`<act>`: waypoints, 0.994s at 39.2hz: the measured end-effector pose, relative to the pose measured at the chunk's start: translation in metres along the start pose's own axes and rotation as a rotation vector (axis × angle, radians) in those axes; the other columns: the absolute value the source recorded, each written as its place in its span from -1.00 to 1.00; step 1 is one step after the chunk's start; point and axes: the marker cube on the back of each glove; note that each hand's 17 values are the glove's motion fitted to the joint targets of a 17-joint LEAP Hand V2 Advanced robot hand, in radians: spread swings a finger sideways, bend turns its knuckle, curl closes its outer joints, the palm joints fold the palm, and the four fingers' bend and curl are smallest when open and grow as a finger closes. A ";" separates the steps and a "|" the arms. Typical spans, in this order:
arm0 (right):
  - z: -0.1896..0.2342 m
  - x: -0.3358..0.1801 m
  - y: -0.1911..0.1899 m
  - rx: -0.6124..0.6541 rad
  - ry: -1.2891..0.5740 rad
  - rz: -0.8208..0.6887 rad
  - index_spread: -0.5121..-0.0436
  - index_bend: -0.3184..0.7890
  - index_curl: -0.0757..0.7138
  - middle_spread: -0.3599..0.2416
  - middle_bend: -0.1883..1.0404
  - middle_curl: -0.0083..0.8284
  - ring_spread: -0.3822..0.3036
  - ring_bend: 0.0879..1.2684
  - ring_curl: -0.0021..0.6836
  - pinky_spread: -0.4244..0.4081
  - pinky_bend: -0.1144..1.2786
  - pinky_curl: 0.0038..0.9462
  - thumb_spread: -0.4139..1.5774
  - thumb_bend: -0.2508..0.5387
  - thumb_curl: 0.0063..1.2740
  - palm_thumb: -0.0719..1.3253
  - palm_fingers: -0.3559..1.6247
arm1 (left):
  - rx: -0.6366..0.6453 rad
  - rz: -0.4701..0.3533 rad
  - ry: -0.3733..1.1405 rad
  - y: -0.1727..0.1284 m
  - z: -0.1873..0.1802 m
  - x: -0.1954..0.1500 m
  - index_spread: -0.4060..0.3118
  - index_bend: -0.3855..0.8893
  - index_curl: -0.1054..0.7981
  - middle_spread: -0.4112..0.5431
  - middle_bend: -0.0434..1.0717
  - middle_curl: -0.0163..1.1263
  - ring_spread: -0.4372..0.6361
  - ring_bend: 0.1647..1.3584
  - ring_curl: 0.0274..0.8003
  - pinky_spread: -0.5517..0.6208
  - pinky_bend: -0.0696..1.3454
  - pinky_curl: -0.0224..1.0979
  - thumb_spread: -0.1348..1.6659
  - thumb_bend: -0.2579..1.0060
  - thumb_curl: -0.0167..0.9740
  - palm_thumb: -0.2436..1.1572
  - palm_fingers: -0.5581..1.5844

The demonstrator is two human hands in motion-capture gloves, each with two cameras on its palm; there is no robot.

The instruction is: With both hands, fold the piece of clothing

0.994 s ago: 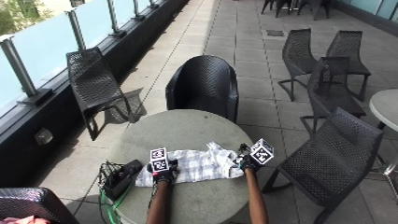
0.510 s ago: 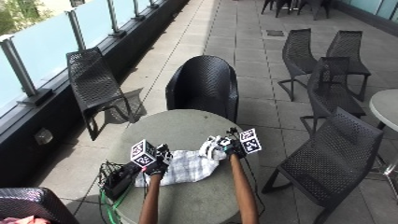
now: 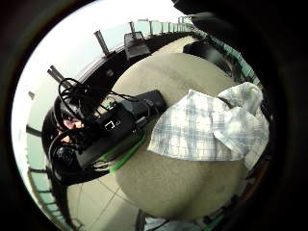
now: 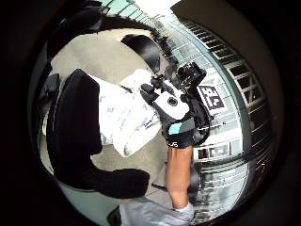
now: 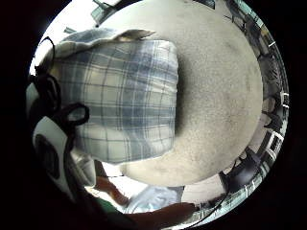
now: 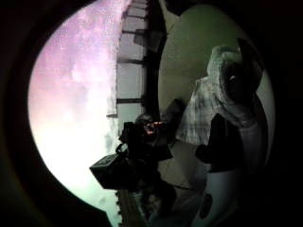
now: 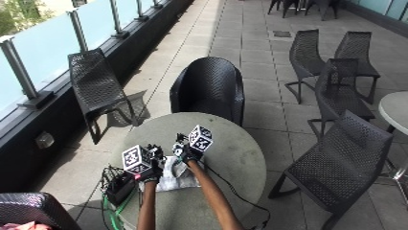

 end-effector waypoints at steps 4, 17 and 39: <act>0.036 -0.027 -0.004 0.028 0.085 -0.135 -0.04 -0.26 -0.17 -0.45 0.05 0.15 -0.55 0.25 0.33 -0.78 0.12 -0.15 0.19 -0.43 -0.16 0.56 0.62 | 0.007 -0.016 0.010 0.004 -0.003 -0.005 -0.25 -0.13 0.05 -0.22 -0.61 -0.39 0.27 -0.43 -0.27 0.75 -0.63 -0.36 0.81 -0.49 -0.54 -0.33 -0.19; 0.064 -0.014 -0.009 -0.245 0.156 -0.304 -0.08 -0.41 -0.32 -0.39 -0.15 0.08 -0.50 0.10 0.26 -0.65 0.24 -0.13 0.30 -0.52 -0.17 0.32 0.36 | 0.008 -0.030 0.002 0.010 0.005 -0.014 -0.25 -0.13 0.06 -0.23 -0.61 -0.39 0.25 -0.44 -0.29 0.77 -0.63 -0.37 0.82 -0.49 -0.52 -0.30 -0.18; -0.109 0.109 -0.021 0.560 0.751 -0.237 -0.27 -0.14 -0.09 -0.24 -0.39 -0.02 -0.04 -0.58 -0.06 0.26 -0.13 -0.31 0.73 -0.39 -0.41 0.04 -0.05 | -0.041 0.095 -0.182 0.015 0.043 0.032 -0.26 -0.14 0.06 -0.25 -0.61 -0.39 0.24 -0.44 -0.30 0.77 -0.63 -0.38 0.82 -0.50 -0.51 -0.26 -0.18</act>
